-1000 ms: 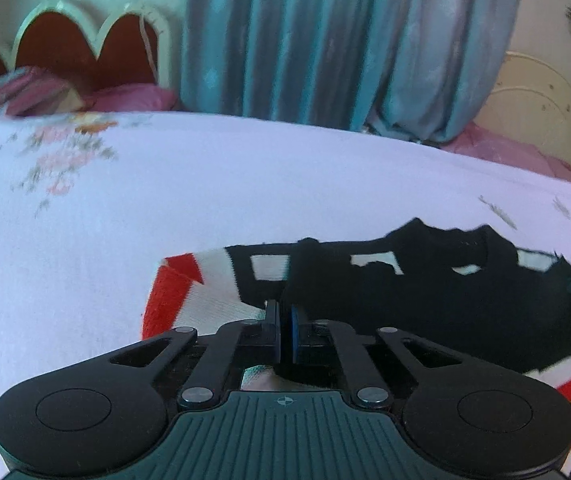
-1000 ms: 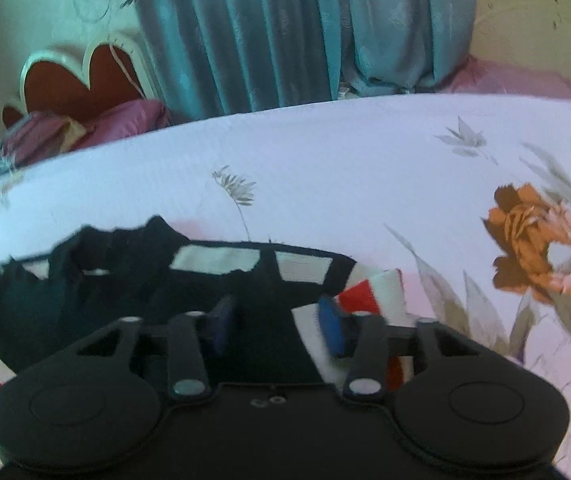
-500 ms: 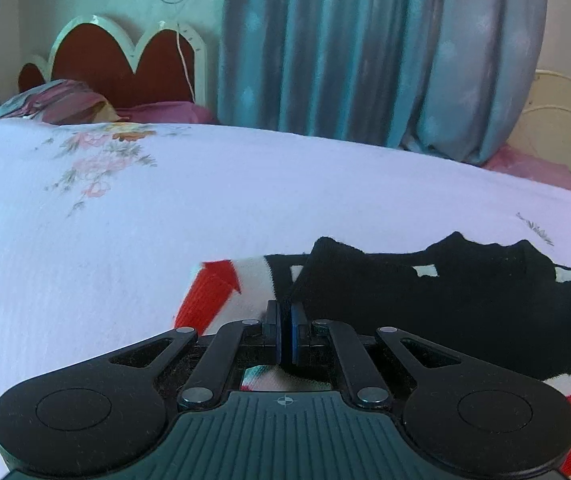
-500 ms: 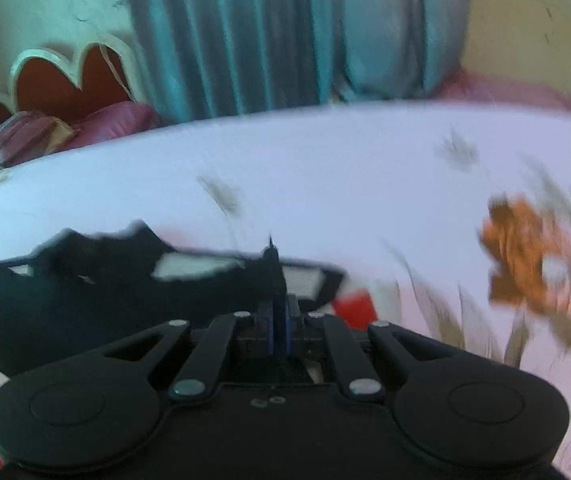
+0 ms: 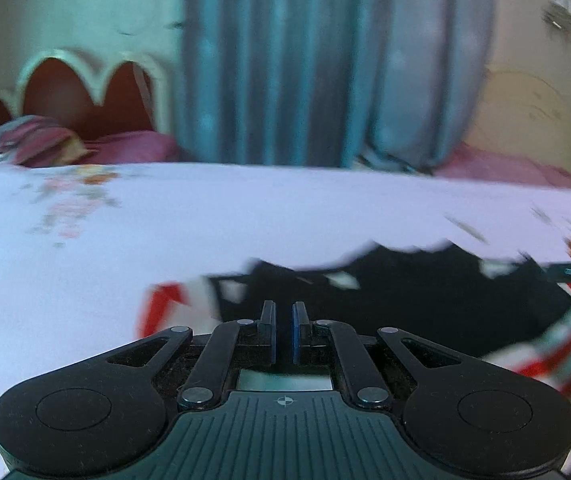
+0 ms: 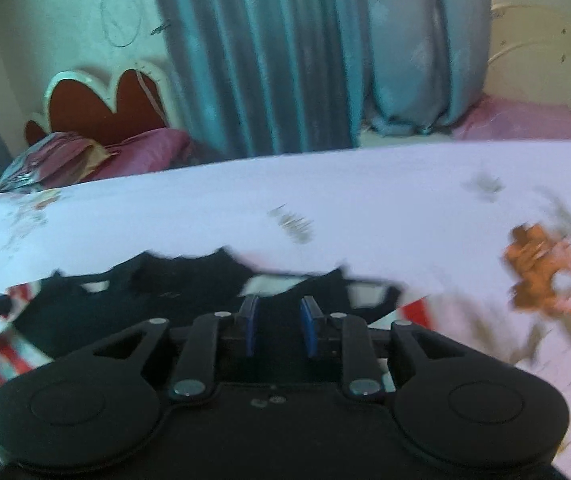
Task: Fold small clothes
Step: 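Open both grippers and lift them off the folded hem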
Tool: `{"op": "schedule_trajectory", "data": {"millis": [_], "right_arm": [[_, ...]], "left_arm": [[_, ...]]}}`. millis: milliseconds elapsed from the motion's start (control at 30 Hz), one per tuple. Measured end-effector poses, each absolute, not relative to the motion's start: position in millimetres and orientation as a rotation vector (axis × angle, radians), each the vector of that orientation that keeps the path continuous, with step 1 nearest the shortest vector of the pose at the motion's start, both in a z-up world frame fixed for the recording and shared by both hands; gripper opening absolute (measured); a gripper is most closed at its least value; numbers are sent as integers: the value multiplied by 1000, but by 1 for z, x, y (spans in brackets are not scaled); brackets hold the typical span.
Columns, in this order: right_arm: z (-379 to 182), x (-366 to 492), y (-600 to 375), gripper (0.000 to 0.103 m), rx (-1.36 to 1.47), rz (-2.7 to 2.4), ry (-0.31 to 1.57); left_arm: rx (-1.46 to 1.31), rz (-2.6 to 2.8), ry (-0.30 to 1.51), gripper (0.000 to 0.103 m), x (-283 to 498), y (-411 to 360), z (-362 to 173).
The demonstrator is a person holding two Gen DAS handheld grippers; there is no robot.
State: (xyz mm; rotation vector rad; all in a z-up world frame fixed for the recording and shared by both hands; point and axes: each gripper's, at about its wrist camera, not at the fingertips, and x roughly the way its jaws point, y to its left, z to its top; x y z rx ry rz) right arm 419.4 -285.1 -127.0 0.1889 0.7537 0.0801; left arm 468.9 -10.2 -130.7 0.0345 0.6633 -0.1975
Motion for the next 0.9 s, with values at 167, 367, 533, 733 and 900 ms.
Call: {"op": "schedule_trajectory", "data": {"millis": [167, 367, 533, 733, 900], "right_arm": [[-137, 404, -248, 24, 182, 163, 784], [-153, 388, -235, 21, 63, 156, 806], [-159, 371, -272, 14, 12, 56, 793], [-158, 368, -276, 24, 51, 45, 810], [-150, 365, -268, 36, 124, 60, 809]], "left_arm": [[70, -293, 696, 5, 455, -43, -147], [56, -200, 720, 5, 450, -23, -172], [59, -180, 711, 5, 438, 6, -174], [39, -144, 762, 5, 443, 3, -167], [26, -120, 806, 5, 443, -1, -159]]}}
